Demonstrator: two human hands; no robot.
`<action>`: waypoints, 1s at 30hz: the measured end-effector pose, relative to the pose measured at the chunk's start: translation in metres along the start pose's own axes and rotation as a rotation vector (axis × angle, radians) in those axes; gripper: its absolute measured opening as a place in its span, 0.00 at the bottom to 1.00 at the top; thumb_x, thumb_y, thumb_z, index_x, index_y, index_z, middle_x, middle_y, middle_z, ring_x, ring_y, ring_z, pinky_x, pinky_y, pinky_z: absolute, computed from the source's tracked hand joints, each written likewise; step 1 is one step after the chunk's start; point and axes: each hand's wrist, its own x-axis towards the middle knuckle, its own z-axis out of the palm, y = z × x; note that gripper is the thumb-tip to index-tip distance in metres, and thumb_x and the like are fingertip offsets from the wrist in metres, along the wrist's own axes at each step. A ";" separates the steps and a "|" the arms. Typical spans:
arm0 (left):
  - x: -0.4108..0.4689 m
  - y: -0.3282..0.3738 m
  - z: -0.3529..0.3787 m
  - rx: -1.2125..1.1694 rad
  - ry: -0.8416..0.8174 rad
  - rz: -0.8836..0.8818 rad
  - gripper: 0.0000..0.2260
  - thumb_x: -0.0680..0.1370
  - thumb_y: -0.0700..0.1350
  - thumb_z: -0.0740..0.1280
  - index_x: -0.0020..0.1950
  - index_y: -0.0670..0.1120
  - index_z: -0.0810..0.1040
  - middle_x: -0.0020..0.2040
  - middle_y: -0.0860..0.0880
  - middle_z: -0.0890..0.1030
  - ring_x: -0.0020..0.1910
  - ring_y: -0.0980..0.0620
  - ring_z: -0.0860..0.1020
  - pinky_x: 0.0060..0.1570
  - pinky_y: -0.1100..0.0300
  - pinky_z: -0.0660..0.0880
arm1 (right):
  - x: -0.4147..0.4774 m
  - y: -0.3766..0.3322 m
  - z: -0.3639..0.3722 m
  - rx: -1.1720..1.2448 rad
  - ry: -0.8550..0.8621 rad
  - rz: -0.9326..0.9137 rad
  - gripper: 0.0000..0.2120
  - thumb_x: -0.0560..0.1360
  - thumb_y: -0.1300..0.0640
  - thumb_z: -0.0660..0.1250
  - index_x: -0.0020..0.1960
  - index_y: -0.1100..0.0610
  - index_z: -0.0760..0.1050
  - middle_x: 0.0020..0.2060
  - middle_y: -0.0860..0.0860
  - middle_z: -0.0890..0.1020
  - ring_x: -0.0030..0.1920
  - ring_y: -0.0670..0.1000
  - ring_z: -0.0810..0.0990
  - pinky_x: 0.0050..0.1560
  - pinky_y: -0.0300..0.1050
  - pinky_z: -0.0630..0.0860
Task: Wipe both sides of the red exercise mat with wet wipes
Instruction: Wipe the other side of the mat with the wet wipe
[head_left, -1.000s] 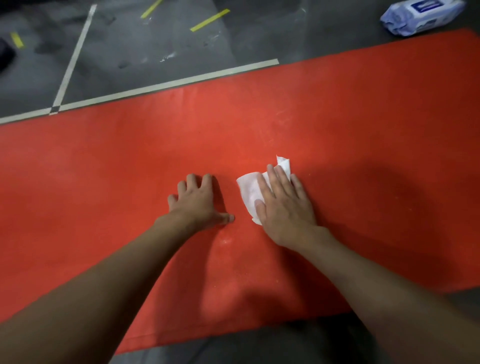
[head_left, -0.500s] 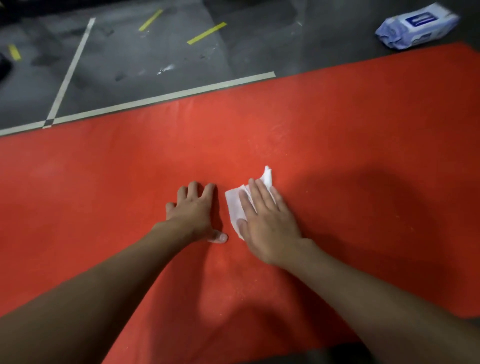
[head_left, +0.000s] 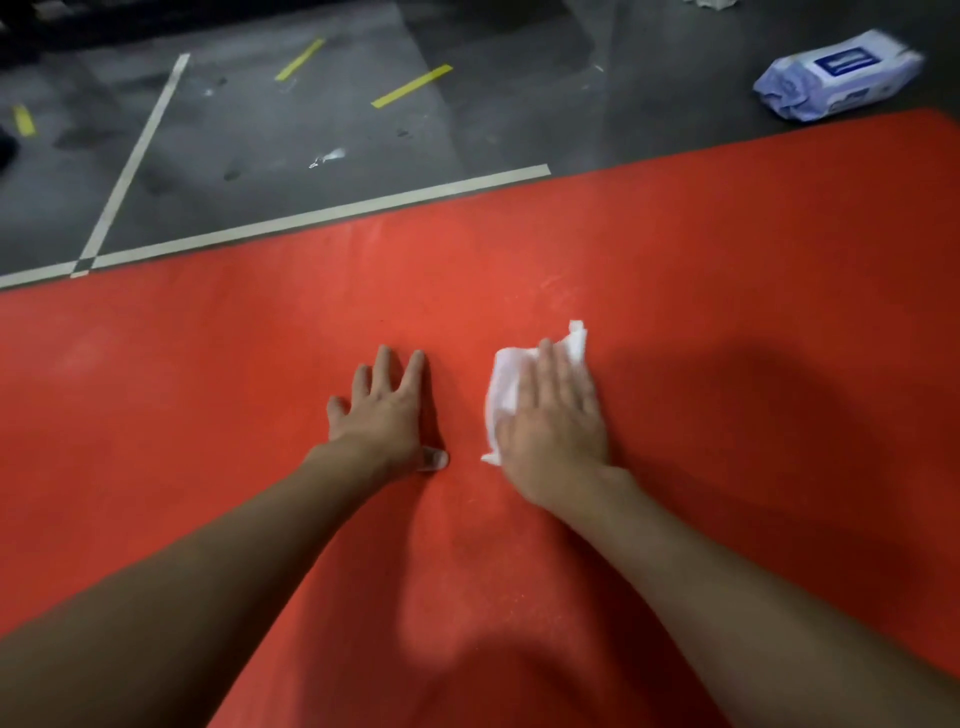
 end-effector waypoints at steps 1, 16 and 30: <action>0.003 0.000 -0.003 -0.004 -0.029 0.013 0.57 0.66 0.60 0.77 0.79 0.56 0.38 0.80 0.48 0.40 0.79 0.41 0.44 0.72 0.37 0.54 | -0.003 -0.002 0.004 -0.013 -0.010 -0.125 0.32 0.82 0.46 0.46 0.80 0.63 0.50 0.79 0.61 0.49 0.80 0.56 0.43 0.78 0.53 0.38; 0.027 0.002 -0.030 -0.098 -0.060 -0.030 0.45 0.57 0.65 0.79 0.68 0.59 0.63 0.62 0.48 0.65 0.66 0.39 0.64 0.63 0.38 0.67 | 0.037 0.024 -0.011 -0.042 -0.072 0.022 0.31 0.83 0.46 0.46 0.81 0.60 0.45 0.80 0.57 0.44 0.80 0.53 0.39 0.78 0.52 0.37; 0.043 0.006 -0.032 0.011 -0.058 0.094 0.58 0.57 0.62 0.81 0.78 0.55 0.51 0.75 0.50 0.58 0.74 0.43 0.58 0.65 0.40 0.65 | 0.055 0.034 -0.004 -0.087 -0.095 -0.256 0.31 0.83 0.44 0.46 0.81 0.58 0.47 0.81 0.55 0.46 0.80 0.51 0.40 0.77 0.52 0.38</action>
